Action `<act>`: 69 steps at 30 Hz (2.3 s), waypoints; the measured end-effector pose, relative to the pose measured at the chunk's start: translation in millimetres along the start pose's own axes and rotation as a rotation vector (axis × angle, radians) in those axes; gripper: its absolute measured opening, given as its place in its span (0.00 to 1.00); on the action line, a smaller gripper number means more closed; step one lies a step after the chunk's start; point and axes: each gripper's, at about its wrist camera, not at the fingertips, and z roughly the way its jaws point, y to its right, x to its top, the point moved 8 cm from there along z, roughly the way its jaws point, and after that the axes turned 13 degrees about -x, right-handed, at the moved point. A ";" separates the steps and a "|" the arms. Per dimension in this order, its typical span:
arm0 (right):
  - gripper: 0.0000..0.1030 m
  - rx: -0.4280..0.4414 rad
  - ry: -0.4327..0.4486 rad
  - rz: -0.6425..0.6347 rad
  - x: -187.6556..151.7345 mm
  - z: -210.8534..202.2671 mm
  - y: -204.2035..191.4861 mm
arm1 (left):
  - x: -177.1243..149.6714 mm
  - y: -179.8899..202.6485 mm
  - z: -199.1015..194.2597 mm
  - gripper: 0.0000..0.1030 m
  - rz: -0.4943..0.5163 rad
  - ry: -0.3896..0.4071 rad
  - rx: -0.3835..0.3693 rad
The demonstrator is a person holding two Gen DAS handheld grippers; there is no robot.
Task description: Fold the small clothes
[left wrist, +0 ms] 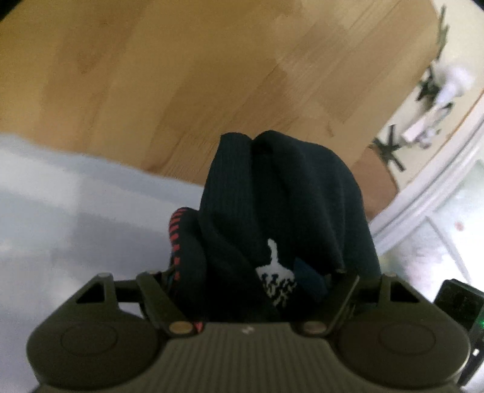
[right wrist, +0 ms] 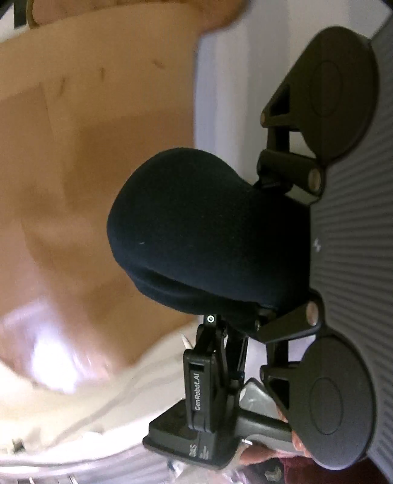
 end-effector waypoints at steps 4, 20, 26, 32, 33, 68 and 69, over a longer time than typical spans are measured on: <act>0.64 -0.099 -0.080 0.017 6.3 55.0 55.8 | 7.2 -24.1 77.8 0.72 0.003 -0.076 0.107; 0.94 -0.239 0.044 -0.088 -6.1 -24.3 58.9 | -25.6 11.3 15.4 0.96 0.076 0.050 0.278; 0.94 -0.262 0.051 -0.045 -50.0 -58.4 50.3 | -85.8 45.1 -27.7 0.98 0.215 0.053 0.426; 0.94 -0.325 0.022 -0.005 -109.4 -99.4 35.8 | -147.1 69.6 -50.0 1.00 0.322 0.035 0.582; 0.95 -0.334 0.020 0.014 -118.2 -105.9 35.4 | -153.7 71.8 -50.8 1.00 0.335 0.035 0.604; 1.00 -0.452 0.060 0.134 -151.2 -136.2 41.8 | -209.7 75.2 -70.7 1.00 0.373 0.031 0.754; 1.00 -0.452 0.059 0.134 -151.2 -136.0 41.7 | -209.7 75.2 -70.7 1.00 0.373 0.031 0.756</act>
